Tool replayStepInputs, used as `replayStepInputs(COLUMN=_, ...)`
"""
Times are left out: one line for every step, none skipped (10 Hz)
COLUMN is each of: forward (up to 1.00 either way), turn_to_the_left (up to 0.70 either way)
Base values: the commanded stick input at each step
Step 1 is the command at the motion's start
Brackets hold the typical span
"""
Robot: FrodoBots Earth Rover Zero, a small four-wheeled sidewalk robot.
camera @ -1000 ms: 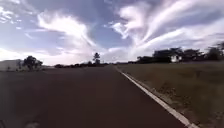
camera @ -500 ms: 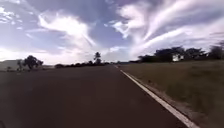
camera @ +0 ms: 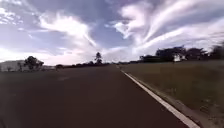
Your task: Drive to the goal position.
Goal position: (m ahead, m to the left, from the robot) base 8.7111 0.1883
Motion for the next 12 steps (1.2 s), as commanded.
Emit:
replayStepInputs(forward=1.0, turn_to_the_left=0.0)
replayStepInputs(forward=1.0, turn_to_the_left=0.0)
replayStepInputs(forward=1.0, turn_to_the_left=0.0)
replayStepInputs(forward=1.0, turn_to_the_left=0.0)
replayStepInputs(forward=1.0, turn_to_the_left=0.0)
replayStepInputs(forward=1.0, turn_to_the_left=0.0)
replayStepInputs(forward=1.0, turn_to_the_left=0.0)
replayStepInputs(forward=1.0, turn_to_the_left=0.0)
replayStepInputs(forward=1.0, turn_to_the_left=0.0)
replayStepInputs(forward=1.0, turn_to_the_left=0.0)
replayStepInputs(forward=1.0, turn_to_the_left=0.0)
replayStepInputs(forward=1.0, turn_to_the_left=0.0)
